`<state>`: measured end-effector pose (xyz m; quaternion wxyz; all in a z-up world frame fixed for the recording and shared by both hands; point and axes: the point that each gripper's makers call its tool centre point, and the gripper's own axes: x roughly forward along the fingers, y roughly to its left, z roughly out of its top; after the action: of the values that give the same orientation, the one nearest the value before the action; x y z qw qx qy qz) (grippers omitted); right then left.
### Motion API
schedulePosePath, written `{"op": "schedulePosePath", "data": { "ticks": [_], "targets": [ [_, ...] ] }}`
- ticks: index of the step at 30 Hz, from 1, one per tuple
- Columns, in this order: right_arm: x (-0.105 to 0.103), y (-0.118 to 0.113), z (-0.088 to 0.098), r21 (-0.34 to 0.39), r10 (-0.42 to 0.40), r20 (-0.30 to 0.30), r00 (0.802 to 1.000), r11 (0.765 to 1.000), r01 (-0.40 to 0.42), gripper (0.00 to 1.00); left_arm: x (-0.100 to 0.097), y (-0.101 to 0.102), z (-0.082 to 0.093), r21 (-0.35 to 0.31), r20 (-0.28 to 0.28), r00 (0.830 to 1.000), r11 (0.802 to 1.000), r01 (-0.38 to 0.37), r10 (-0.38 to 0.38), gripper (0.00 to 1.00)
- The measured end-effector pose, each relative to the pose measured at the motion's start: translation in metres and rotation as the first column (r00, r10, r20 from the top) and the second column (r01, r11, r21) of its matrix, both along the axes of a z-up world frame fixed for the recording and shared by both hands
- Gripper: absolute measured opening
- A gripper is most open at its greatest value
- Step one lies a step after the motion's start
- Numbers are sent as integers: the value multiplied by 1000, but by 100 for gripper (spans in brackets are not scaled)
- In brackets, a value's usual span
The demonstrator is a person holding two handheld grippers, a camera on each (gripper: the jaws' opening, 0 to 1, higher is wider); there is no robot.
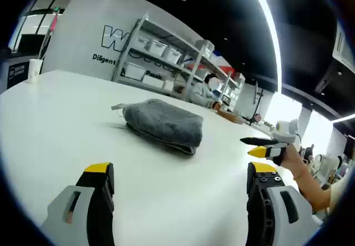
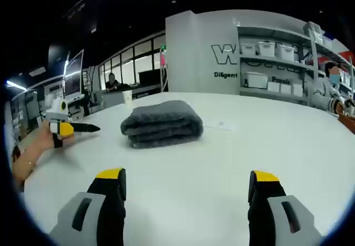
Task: Open the folded towel by lifting each exposed corner and separating the folded layers until the towel lies flat within the target outline without major curled edges
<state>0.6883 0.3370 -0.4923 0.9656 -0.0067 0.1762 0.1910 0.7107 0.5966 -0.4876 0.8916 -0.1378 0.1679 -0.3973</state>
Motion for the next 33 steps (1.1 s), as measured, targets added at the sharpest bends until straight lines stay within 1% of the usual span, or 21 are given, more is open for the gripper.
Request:
{"op": "schedulePosePath", "data": {
  "ticks": [3, 16, 33],
  "targets": [
    [2, -1, 1, 1, 1, 1, 1000, 1000, -1, 91, 1, 0, 0, 1, 0, 1000, 1000, 1, -1, 98],
    [1, 1, -2, 6, 5, -9, 1000, 1000, -5, 90, -4, -2, -1, 4, 0, 1000, 1000, 3, -3, 97],
    [0, 1, -5, 3, 9, -16, 1000, 1000, -9, 89, 2, 1, -1, 10, 0, 1000, 1000, 3, -3, 97]
  ]
}}
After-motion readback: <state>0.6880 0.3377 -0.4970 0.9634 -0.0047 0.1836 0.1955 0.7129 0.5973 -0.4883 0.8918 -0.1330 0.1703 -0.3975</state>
